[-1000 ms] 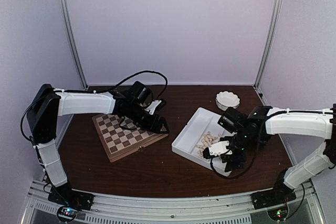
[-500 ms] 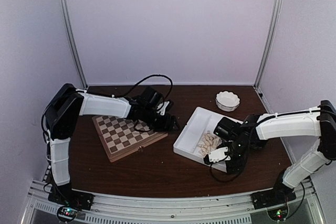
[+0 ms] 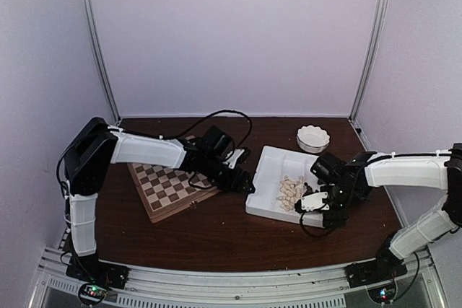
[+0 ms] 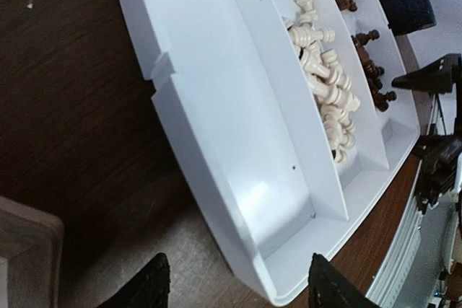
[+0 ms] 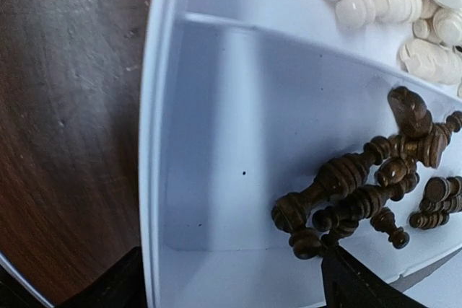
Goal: Set up the chess pieces on the board
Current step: Move the storage box to the center of the board, then position the chessboard at the center of the board.
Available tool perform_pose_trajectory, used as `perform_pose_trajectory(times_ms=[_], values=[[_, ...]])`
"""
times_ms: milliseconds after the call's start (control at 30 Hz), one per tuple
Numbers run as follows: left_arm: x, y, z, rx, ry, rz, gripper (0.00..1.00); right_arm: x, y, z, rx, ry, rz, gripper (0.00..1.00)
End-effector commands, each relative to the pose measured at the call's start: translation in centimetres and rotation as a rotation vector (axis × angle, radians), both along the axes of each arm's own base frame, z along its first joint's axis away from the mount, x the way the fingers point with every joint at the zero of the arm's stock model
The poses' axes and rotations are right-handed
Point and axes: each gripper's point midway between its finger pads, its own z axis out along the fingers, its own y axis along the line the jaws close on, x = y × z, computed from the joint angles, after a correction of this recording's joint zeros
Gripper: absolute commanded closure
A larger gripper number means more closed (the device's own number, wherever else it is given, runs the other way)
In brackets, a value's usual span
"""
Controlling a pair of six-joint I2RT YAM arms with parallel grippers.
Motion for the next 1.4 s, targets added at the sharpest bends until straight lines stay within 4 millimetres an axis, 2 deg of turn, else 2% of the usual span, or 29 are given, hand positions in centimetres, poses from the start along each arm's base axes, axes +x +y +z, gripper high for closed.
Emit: perform_pose_trajectory(times_ms=[0, 133, 333, 433, 533, 700, 867, 1000, 1167, 1367], values=[[2.4, 3.1, 4.7, 0.083, -0.198, -0.006, 0.34, 1.6, -1.8, 0.8, -0.014, -0.058, -0.037, 0.16], [6.1, 8.4, 6.4, 0.155, -0.232, 0.132, 0.33, 2.0, -2.1, 1.2, -0.001, -0.055, -0.058, 0.17], [12.1, 19.0, 7.8, 0.266, -0.25, 0.466, 0.25, -0.8, 1.3, 4.8, 0.169, 0.078, 0.018, 0.15], [15.5, 24.2, 7.3, 0.3, -0.214, 0.583, 0.23, -2.5, 2.7, 6.5, 0.21, 0.123, 0.081, 0.14], [18.2, 26.8, 5.9, 0.31, -0.175, 0.626, 0.23, -3.3, 3.9, 7.9, 0.255, 0.152, 0.105, 0.14], [22.6, 27.1, 5.1, 0.209, -0.201, 0.65, 0.23, -3.7, 5.5, 9.7, 0.355, 0.164, 0.098, 0.15], [26.0, 26.1, 2.8, 0.202, -0.189, 0.606, 0.22, -4.2, 5.3, 9.8, 0.35, 0.191, 0.084, 0.14], [27.8, 25.8, 0.9, 0.221, -0.163, 0.561, 0.22, -4.8, 5.3, 10.5, 0.37, 0.201, 0.089, 0.13], [28.0, 24.8, -0.3, 0.202, -0.127, 0.496, 0.22, -4.9, 4.8, 10.2, 0.353, 0.196, 0.083, 0.13], [26.3, 23.7, -0.8, 0.154, -0.073, 0.436, 0.25, -4.2, 4.8, 9.6, 0.346, 0.161, 0.074, 0.13]])
